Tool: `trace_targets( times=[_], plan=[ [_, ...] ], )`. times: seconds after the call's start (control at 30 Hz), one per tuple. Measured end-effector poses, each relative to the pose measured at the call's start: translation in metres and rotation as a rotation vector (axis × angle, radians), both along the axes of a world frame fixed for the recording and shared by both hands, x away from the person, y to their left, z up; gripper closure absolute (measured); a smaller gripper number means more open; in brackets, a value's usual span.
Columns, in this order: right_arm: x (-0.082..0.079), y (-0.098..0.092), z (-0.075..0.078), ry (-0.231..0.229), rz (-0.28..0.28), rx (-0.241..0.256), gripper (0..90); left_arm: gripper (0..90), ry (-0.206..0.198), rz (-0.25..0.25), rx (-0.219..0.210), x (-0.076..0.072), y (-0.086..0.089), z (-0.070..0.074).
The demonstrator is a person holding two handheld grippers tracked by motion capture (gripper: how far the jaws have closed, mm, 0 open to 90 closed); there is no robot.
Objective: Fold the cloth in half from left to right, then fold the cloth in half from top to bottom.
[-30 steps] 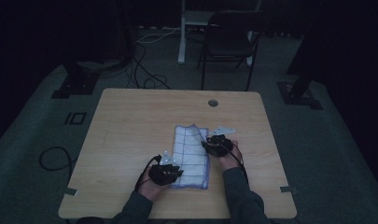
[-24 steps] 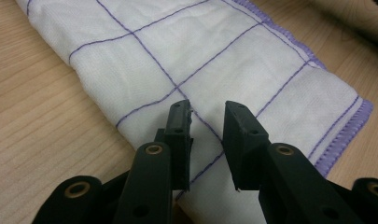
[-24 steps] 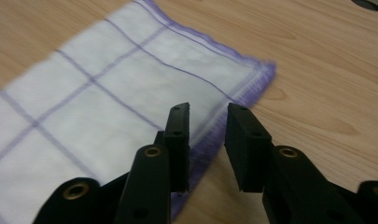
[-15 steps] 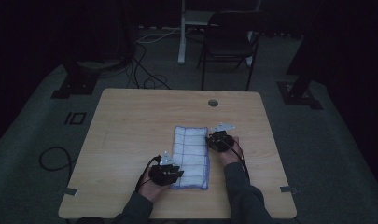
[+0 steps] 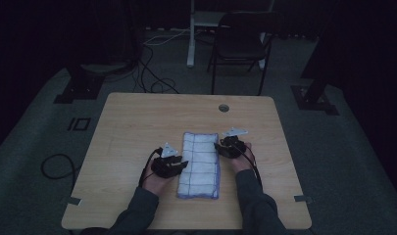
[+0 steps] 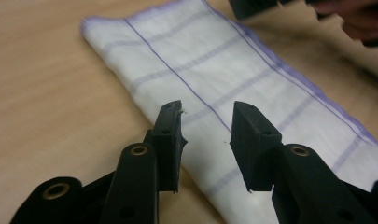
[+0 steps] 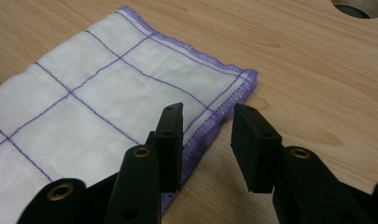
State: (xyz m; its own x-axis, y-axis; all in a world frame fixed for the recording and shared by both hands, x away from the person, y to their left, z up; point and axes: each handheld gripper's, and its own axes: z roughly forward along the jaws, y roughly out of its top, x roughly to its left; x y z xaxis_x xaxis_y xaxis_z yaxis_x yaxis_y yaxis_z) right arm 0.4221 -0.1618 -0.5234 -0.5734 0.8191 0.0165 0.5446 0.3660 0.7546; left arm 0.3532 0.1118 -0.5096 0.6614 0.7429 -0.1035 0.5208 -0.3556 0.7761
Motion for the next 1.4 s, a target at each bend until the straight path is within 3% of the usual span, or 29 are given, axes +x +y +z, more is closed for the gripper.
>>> trace_targets(
  times=[0.3,0.67,1.17,1.27,1.4],
  plan=[
    [0.0,0.0,0.0,0.002,0.004,0.005,63.3,61.0,-0.037,0.042,-0.026,0.027,0.007,0.007],
    [0.002,-0.001,0.0,0.004,-0.006,0.011,63.0,58.6,-0.039,0.097,-0.02,0.062,0.004,0.003],
    [0.006,0.001,0.003,0.004,-0.006,0.032,64.1,58.2,-0.004,0.172,0.034,0.097,-0.009,-0.021],
    [0.008,0.003,0.003,0.006,-0.003,0.035,64.0,58.1,0.009,0.177,0.017,0.1,-0.011,-0.025],
    [0.011,0.007,0.001,0.014,-0.002,0.032,63.9,57.8,0.029,0.177,0.041,0.106,-0.017,-0.028]
  ],
)
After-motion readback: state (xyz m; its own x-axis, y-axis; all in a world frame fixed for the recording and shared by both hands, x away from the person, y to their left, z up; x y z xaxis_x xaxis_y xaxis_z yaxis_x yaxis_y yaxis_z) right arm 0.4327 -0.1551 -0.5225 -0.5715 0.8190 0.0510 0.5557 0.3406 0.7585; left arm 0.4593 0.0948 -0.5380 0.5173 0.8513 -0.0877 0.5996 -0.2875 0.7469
